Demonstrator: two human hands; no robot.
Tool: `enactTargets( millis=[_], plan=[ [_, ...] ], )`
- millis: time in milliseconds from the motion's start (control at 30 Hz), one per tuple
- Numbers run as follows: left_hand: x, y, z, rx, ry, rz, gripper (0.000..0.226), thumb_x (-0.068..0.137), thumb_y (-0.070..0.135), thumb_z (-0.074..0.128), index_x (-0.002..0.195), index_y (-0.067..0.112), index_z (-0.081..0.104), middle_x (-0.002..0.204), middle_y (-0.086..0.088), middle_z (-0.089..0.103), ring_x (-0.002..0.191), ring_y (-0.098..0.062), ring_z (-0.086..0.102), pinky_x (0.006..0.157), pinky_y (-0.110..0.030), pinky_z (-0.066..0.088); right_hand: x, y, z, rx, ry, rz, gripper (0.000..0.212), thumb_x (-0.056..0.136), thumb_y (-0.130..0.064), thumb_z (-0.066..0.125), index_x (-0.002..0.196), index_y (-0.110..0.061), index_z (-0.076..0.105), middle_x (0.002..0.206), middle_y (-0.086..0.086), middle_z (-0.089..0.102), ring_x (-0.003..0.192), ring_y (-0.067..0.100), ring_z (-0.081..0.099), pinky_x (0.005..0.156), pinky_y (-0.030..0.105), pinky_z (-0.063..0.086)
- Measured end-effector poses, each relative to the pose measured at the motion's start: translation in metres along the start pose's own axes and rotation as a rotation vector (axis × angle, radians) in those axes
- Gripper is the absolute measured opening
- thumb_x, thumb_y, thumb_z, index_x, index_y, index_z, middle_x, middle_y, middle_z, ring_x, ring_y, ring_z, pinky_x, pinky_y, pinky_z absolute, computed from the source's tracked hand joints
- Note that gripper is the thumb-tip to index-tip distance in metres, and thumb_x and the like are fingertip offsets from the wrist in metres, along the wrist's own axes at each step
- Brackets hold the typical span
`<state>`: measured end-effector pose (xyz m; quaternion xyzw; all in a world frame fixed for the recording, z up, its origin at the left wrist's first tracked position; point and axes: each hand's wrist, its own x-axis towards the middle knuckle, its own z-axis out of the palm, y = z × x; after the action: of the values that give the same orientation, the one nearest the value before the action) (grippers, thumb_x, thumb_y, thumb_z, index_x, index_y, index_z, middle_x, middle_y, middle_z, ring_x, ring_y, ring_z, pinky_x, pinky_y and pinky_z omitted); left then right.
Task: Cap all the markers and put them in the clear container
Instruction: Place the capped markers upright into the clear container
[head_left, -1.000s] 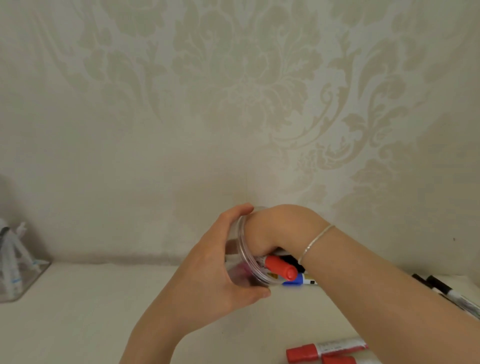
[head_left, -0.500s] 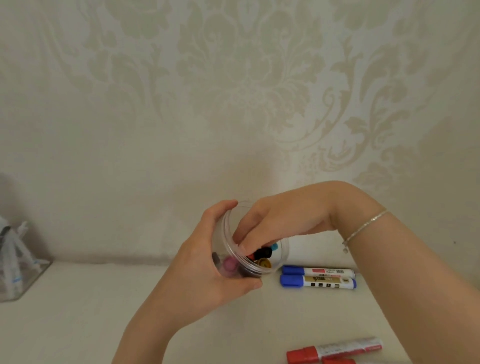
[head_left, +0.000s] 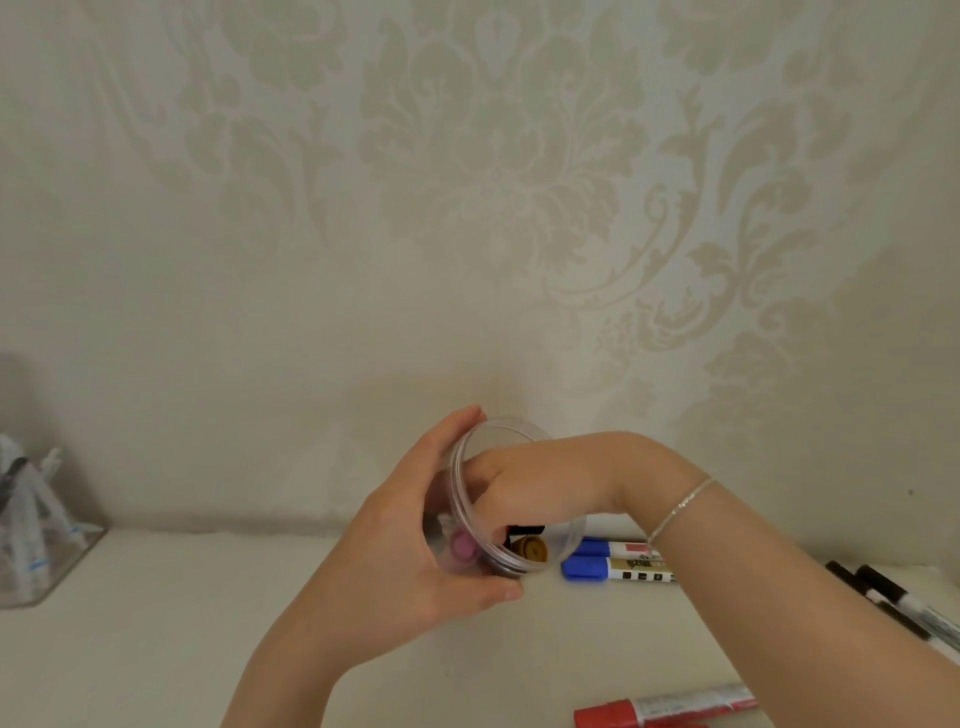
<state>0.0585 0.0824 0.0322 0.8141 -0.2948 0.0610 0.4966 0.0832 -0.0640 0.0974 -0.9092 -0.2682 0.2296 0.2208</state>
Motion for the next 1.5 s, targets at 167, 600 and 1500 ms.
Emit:
enactTargets(
  millis=[167, 600, 1500],
  plan=[
    [-0.001, -0.002, -0.001, -0.004, -0.016, 0.014, 0.111, 0.052, 0.008, 0.093, 0.139, 0.044, 0.033, 0.127, 0.041, 0.046, 0.118, 0.018, 0.046, 0.086, 0.004, 0.034, -0.006, 0.007, -0.007, 0.009, 0.0, 0.002, 0.039, 0.077, 0.005, 0.05, 0.109, -0.009, 0.067, 0.095, 0.01, 0.069, 0.081, 0.02, 0.061, 0.081, 0.037, 0.049],
    [0.001, -0.004, 0.0, 0.034, -0.015, 0.02, 0.11, 0.052, 0.017, 0.094, 0.137, 0.051, 0.033, 0.131, 0.038, 0.045, 0.122, 0.015, 0.043, 0.091, 0.003, 0.032, -0.01, 0.001, -0.007, -0.134, 0.042, 0.026, 0.014, 0.086, -0.021, 0.06, 0.095, -0.011, 0.066, 0.089, 0.0, 0.065, 0.082, 0.014, 0.061, 0.079, 0.028, 0.051],
    [0.004, -0.004, 0.006, 0.062, 0.008, 0.071, 0.107, 0.053, 0.02, 0.094, 0.135, 0.053, 0.034, 0.135, 0.039, 0.042, 0.126, 0.018, 0.036, 0.092, 0.006, 0.025, -0.041, 0.005, -0.024, -0.029, 0.169, 0.104, 0.037, 0.095, -0.022, 0.051, 0.132, -0.02, 0.057, 0.137, -0.011, 0.053, 0.126, 0.006, 0.046, 0.106, 0.02, 0.032]
  ],
)
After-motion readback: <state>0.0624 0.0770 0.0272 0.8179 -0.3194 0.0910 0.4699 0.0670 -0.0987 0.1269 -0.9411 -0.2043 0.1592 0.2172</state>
